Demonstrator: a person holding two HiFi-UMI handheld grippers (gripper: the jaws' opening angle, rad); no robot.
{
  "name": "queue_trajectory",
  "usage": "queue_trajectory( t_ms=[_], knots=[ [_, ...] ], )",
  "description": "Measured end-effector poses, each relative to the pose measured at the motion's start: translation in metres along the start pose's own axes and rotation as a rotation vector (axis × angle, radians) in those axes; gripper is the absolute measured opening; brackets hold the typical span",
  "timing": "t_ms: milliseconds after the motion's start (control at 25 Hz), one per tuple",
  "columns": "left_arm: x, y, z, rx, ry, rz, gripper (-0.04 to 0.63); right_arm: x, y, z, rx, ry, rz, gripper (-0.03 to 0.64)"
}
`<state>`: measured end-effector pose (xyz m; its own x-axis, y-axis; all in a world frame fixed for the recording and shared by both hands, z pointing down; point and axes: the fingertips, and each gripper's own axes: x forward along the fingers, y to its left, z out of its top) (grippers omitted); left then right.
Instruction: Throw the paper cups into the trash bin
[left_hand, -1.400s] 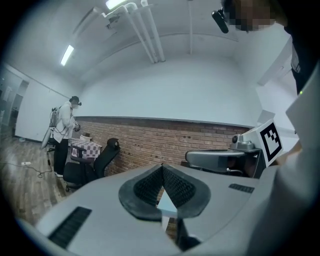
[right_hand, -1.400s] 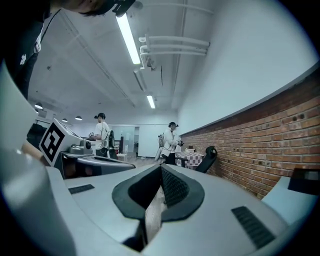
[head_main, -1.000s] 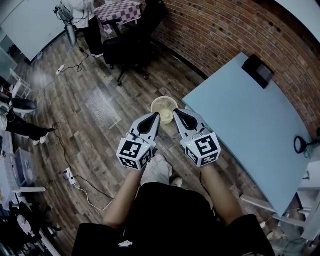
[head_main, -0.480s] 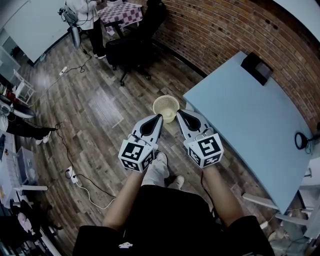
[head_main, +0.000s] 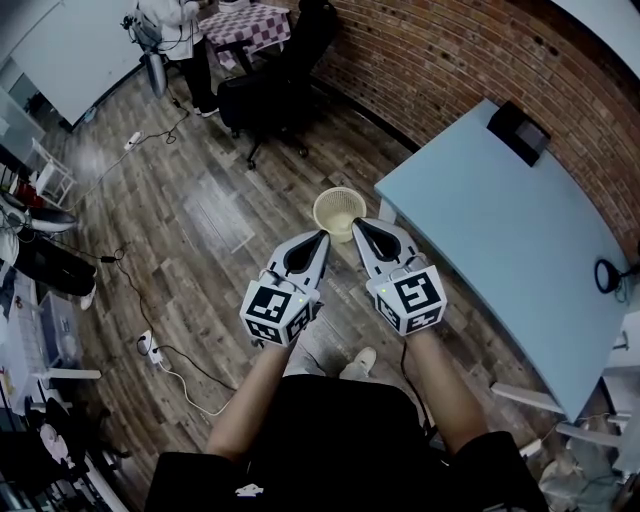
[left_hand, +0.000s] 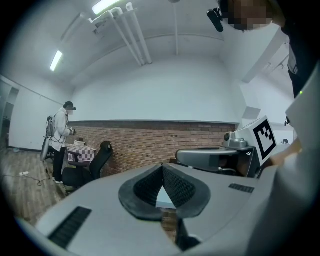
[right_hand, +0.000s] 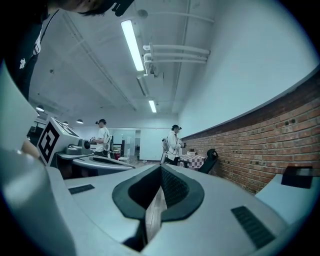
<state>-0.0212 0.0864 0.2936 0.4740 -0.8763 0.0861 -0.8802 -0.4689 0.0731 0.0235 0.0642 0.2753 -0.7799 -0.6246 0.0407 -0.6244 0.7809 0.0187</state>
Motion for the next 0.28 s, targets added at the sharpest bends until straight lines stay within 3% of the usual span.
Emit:
queue_trajectory(
  t_ms=[280],
  knots=[
    [-0.023,0.014,0.005,0.008,-0.009,-0.017,0.009,0.01,0.019,0.007,0.001,-0.009,-0.035,0.005]
  ],
)
